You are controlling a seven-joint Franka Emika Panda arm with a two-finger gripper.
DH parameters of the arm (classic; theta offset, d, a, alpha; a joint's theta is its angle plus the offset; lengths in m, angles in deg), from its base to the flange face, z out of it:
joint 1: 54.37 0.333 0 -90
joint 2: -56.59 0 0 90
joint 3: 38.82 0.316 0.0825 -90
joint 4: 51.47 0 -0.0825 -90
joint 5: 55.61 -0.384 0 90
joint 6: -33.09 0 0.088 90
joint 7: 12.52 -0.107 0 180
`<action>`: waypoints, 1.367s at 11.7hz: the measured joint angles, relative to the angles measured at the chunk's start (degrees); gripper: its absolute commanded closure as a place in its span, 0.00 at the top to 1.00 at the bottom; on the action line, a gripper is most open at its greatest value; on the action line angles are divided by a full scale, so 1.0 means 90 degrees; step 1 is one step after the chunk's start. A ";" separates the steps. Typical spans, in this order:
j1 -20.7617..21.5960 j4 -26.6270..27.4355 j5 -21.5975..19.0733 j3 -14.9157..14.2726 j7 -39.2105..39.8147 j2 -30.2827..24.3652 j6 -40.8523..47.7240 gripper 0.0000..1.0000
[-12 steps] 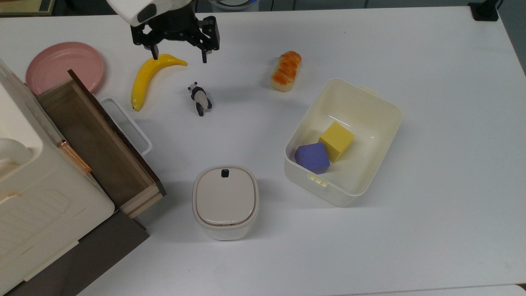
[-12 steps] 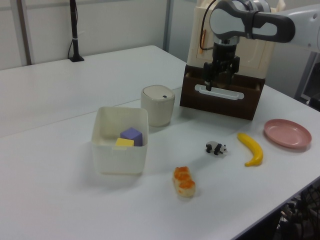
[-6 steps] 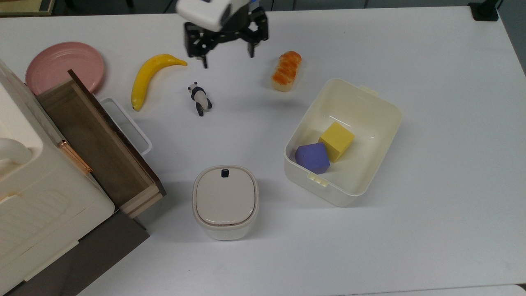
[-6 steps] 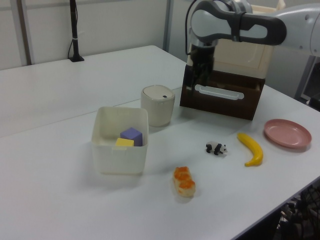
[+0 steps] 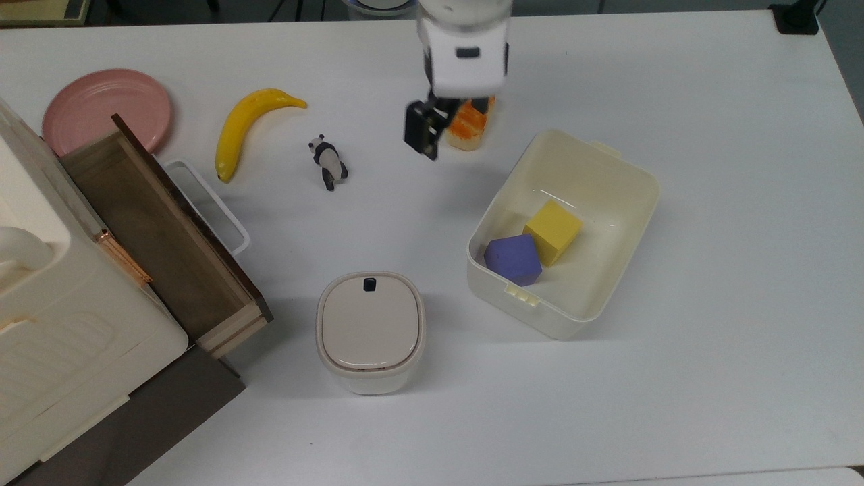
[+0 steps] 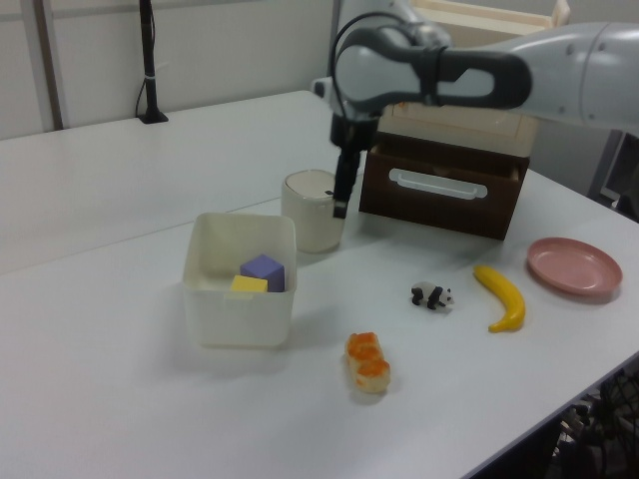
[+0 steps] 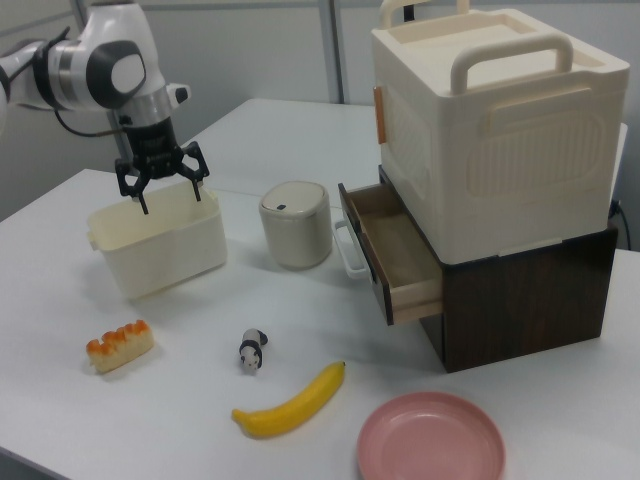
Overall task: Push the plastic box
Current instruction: 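Move the gripper over and lower it against the white plastic box's rim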
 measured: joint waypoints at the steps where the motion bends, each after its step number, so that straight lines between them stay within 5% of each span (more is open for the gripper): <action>1: 0.0122 -0.0013 0.0000 -0.0001 0.0033 0.0153 -0.0150 1.00; 16: 0.0902 0.0086 0.0341 -0.0323 0.0633 0.1253 -0.0632 1.00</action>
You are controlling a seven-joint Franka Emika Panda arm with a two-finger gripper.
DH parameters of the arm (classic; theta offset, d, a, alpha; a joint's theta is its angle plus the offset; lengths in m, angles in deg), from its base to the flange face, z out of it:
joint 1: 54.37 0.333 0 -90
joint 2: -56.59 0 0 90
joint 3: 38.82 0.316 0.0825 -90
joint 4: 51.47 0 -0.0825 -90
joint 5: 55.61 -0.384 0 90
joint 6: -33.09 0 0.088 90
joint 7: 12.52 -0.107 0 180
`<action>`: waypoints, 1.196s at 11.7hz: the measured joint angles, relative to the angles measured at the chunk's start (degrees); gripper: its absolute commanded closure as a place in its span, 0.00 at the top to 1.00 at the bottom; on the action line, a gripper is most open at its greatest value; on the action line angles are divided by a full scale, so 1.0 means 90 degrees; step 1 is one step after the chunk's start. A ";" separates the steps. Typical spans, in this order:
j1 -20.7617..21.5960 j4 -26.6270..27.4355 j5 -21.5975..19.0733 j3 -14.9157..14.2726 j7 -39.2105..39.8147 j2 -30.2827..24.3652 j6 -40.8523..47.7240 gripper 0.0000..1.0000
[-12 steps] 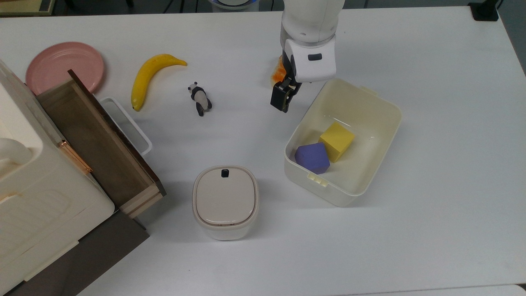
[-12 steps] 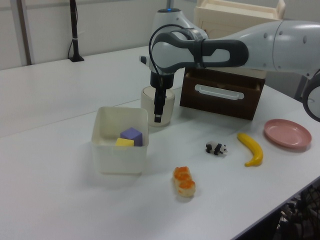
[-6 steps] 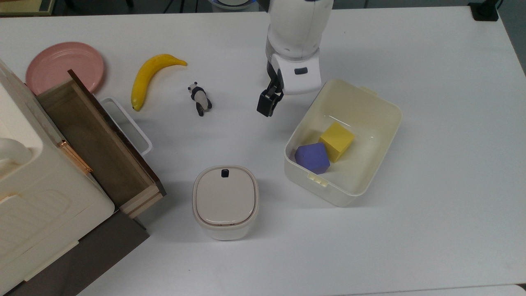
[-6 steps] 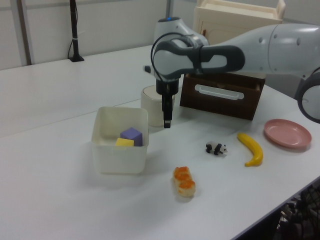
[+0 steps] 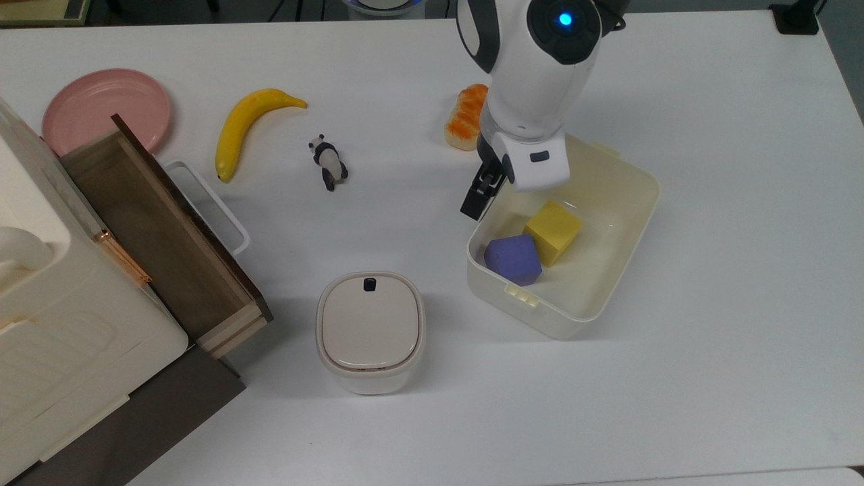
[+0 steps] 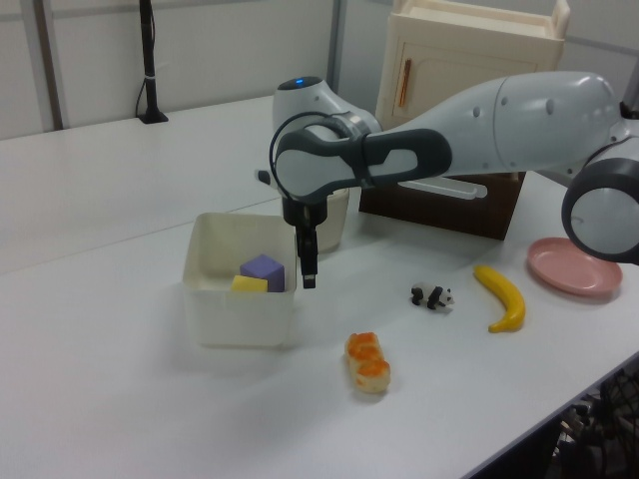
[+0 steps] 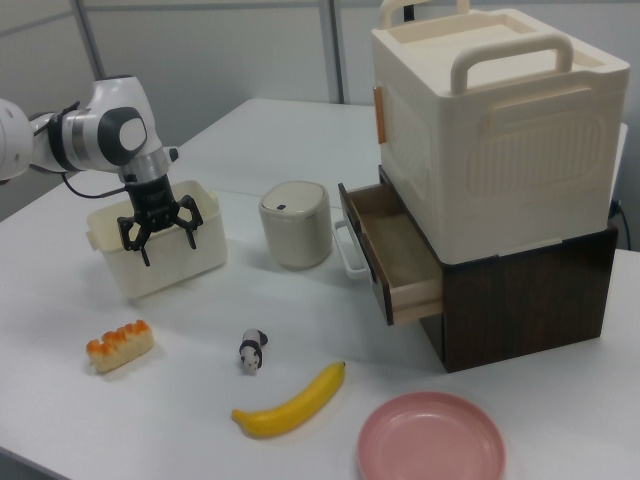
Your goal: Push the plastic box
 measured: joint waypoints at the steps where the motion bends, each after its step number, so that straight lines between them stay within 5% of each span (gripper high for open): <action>1: 0.0062 -0.0043 0.0002 -0.0017 -0.0096 0.0060 -0.0043 1.00; 10: 0.0404 -0.0777 0.0008 -0.0057 -0.0586 0.0645 -0.0226 1.00; 14: -0.0077 -0.0826 0.0018 -0.0204 -0.0590 0.0154 0.0045 1.00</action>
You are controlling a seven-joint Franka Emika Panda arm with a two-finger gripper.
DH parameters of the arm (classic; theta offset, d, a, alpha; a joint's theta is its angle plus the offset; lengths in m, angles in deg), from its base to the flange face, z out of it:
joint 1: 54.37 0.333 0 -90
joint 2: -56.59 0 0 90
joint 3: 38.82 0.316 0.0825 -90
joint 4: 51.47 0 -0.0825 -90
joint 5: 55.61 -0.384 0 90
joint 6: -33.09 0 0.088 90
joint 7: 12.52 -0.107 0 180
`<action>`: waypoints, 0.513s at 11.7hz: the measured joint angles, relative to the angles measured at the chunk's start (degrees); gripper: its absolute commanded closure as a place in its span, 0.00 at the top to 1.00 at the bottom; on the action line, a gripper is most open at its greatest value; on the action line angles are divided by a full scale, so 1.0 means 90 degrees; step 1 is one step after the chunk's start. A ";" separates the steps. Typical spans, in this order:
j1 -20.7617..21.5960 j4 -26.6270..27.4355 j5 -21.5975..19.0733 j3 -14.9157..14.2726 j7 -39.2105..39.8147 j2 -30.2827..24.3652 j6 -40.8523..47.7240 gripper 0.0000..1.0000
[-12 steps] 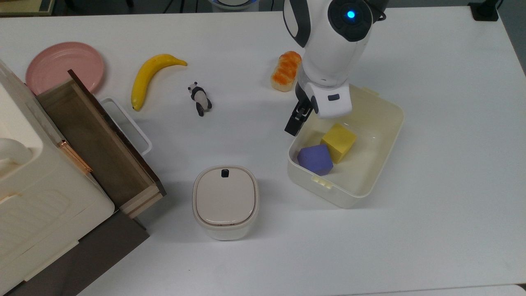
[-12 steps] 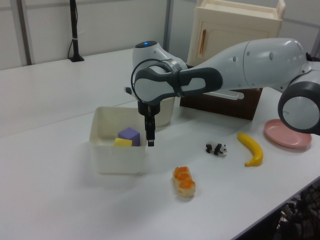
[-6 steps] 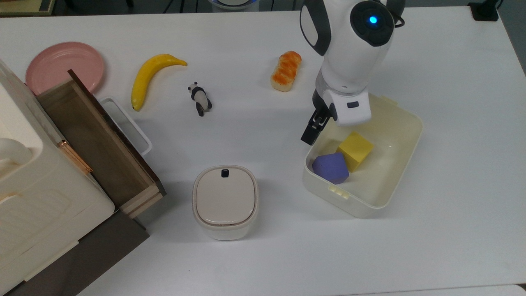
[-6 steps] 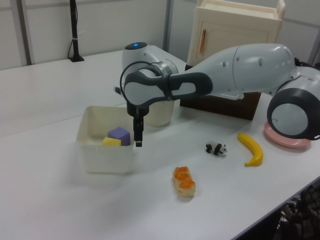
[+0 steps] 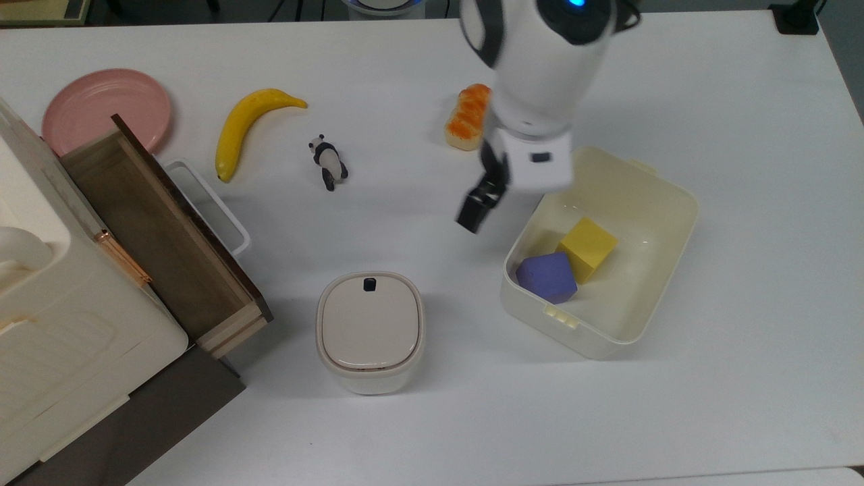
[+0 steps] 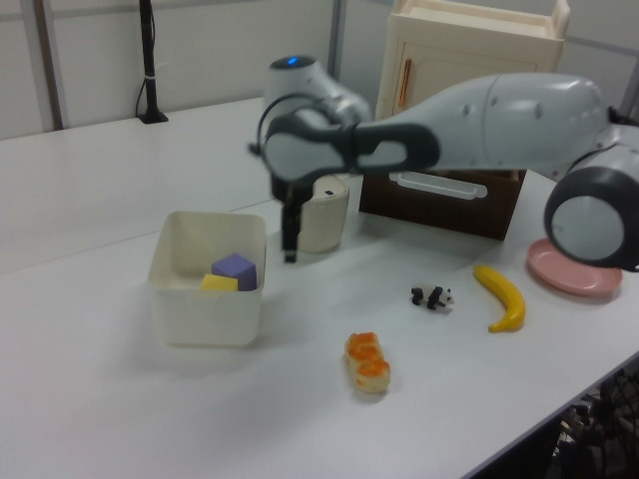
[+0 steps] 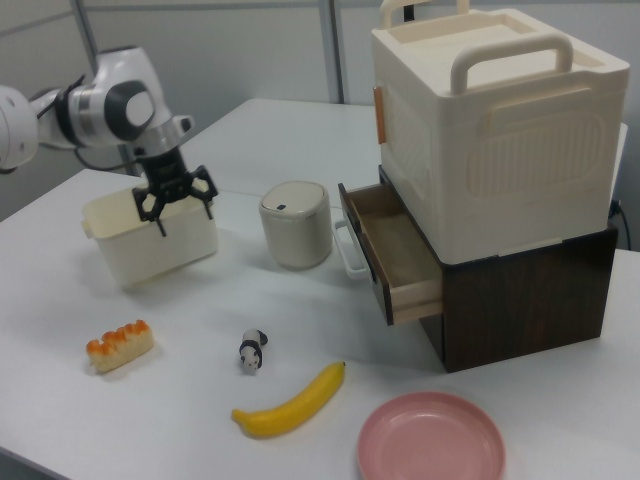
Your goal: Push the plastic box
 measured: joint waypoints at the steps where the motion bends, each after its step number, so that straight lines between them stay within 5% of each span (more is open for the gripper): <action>1: -0.0298 0.0074 0.0000 -0.0002 -0.0041 -0.0270 0.0341 1.00; 6: -0.1540 0.0439 -0.0004 0.0014 -0.2286 -0.1528 0.1371 1.00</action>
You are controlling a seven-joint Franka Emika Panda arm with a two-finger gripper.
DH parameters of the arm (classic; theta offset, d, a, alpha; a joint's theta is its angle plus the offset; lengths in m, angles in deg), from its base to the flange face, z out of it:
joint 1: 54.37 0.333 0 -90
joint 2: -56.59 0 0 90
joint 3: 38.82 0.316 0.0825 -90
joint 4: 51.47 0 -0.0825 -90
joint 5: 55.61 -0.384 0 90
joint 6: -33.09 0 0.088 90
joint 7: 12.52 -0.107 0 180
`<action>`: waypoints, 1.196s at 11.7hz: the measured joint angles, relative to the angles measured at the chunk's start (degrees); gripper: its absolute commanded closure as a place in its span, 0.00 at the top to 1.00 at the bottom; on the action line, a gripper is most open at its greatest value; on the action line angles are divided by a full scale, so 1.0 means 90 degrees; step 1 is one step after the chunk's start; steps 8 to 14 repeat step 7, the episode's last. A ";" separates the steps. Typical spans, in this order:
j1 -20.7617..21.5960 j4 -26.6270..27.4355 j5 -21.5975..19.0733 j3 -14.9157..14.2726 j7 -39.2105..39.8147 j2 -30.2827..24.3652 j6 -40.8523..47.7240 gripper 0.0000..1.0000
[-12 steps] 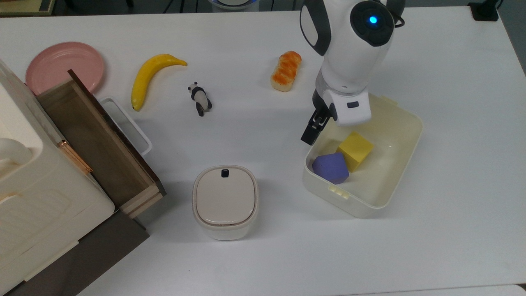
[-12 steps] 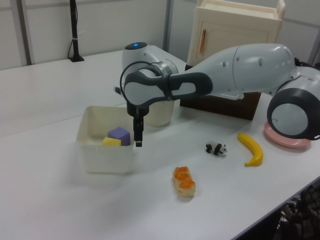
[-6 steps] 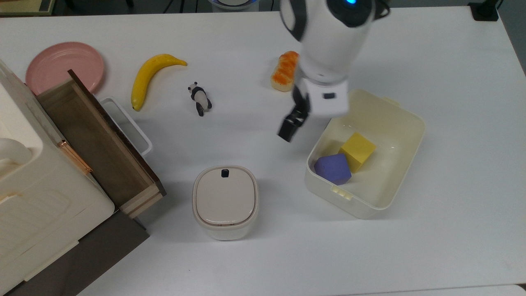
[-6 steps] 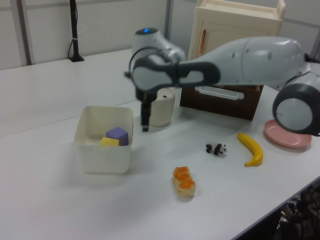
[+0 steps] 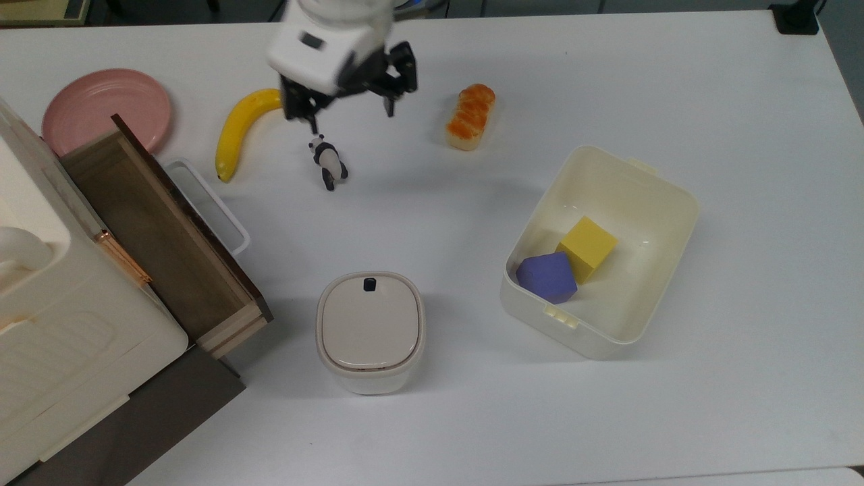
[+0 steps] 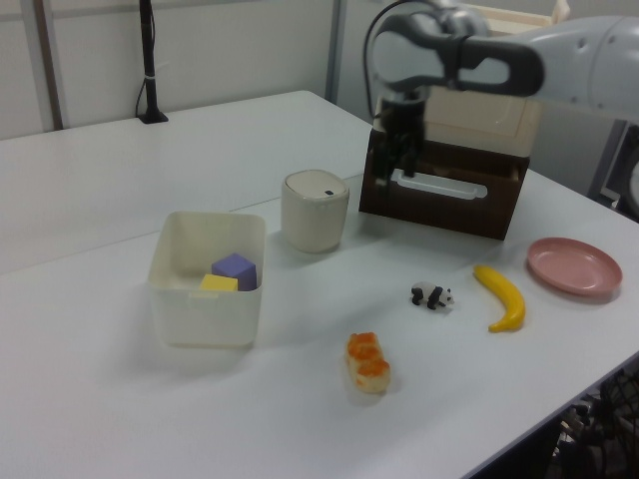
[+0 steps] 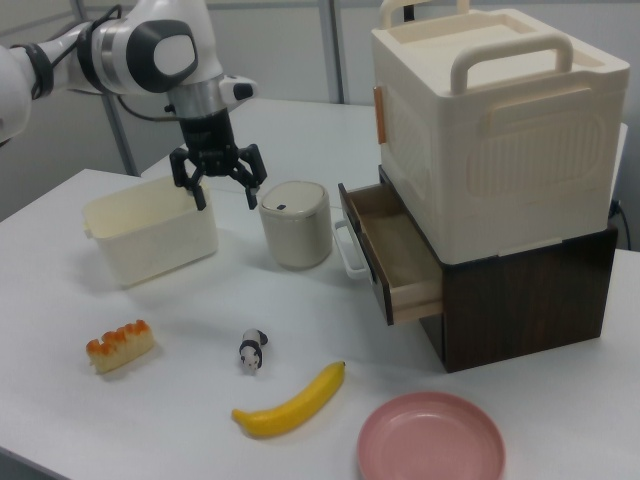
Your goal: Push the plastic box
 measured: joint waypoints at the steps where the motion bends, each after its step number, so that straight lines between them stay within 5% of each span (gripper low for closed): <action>1: -0.0189 0.0117 -0.0006 0.0003 -0.0525 -0.0189 0.0000 1.00; 5: -0.0512 0.0389 -0.0008 0.0007 -0.2015 -0.0444 0.0000 1.00; 14: -0.0620 0.0397 -0.0008 0.0008 -0.2075 -0.0565 0.0000 1.00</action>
